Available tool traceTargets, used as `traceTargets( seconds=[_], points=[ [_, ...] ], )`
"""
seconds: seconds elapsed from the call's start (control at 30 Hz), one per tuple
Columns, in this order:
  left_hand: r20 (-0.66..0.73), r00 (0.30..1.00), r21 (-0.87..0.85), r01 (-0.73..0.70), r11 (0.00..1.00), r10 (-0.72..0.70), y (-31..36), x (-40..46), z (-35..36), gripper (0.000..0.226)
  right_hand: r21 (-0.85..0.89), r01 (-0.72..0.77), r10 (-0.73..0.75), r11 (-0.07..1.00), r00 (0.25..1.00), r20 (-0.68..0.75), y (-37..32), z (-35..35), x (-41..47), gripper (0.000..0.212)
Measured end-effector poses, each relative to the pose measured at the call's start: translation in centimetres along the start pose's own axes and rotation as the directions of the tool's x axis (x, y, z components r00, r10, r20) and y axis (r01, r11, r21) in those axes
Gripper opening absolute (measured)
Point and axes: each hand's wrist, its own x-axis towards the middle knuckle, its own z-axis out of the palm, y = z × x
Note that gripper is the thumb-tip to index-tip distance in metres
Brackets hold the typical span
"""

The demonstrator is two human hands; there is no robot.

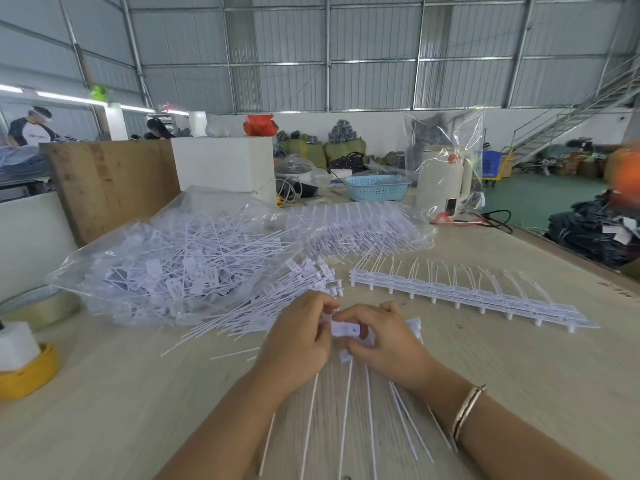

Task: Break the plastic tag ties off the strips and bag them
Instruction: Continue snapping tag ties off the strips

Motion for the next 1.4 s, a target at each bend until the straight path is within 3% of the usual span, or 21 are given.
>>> traceTargets(
  seconds=[0.1,0.27,0.37,0.5,0.7,0.93,1.4],
  points=[
    [0.038,0.998,0.148,0.039,0.988,-0.045,-0.6,0.1,-0.5,0.011,-0.028,-0.044,0.043,0.999,0.998,-0.035,0.7,-0.7,-0.1,0.024],
    [0.136,0.982,-0.050,0.137,0.989,-0.130,-1.1,-0.1,-0.5,0.008,-0.174,0.012,-0.005,0.985,0.999,0.038,0.4,-0.8,0.1,0.025],
    [0.162,0.982,-0.131,0.122,0.984,-0.100,-1.3,0.0,-0.4,0.008,-0.297,0.031,-0.024,0.954,0.999,0.028,0.2,-0.7,0.3,0.022],
    [0.211,0.976,-0.184,0.091,0.979,-0.051,-1.3,-0.3,-0.4,0.008,-0.329,0.041,-0.053,0.944,0.998,-0.029,0.4,-1.0,0.1,0.019],
    [0.179,0.984,-0.241,0.039,0.970,0.004,-1.0,-0.2,-0.8,0.015,-0.289,0.058,-0.067,0.956,0.998,-0.020,0.5,-1.4,-0.1,0.019],
    [0.160,0.987,-0.341,0.080,0.937,-0.026,-0.5,-0.2,-0.9,0.012,-0.183,0.055,-0.059,0.982,0.998,-0.021,1.0,-1.3,-0.1,0.015],
    [0.161,0.987,-0.304,0.039,0.952,0.011,-0.8,-0.3,-0.8,0.011,-0.154,0.061,-0.063,0.986,0.998,-0.013,1.3,-1.5,-0.1,0.014]
  ],
)
